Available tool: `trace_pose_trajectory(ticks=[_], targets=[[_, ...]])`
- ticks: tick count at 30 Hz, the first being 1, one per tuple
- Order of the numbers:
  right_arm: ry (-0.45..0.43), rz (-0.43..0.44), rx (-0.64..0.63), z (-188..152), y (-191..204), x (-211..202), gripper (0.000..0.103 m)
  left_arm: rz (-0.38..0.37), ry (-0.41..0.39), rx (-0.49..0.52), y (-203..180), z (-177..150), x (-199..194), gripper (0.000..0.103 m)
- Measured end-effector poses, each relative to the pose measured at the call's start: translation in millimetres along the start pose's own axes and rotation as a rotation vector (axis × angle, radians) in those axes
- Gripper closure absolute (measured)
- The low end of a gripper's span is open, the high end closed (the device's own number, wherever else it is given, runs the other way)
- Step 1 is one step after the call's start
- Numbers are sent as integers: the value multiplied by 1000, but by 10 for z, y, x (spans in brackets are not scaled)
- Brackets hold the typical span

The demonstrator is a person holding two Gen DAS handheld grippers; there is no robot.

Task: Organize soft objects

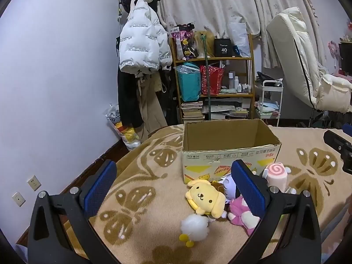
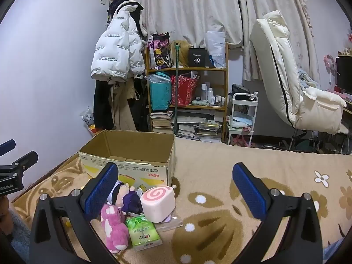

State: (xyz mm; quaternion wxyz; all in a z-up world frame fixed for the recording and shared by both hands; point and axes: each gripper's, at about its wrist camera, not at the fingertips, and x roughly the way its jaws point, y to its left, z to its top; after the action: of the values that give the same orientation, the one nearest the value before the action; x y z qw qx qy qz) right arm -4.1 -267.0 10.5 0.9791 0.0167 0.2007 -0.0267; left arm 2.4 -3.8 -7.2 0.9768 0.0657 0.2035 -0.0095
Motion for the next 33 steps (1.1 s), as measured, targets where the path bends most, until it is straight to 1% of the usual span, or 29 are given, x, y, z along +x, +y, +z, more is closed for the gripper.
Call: trace_pose_trajectory(ticks=[33], targets=[[4, -3, -2, -6, -5, 1, 0, 2, 7, 5, 4, -17, 32, 0]])
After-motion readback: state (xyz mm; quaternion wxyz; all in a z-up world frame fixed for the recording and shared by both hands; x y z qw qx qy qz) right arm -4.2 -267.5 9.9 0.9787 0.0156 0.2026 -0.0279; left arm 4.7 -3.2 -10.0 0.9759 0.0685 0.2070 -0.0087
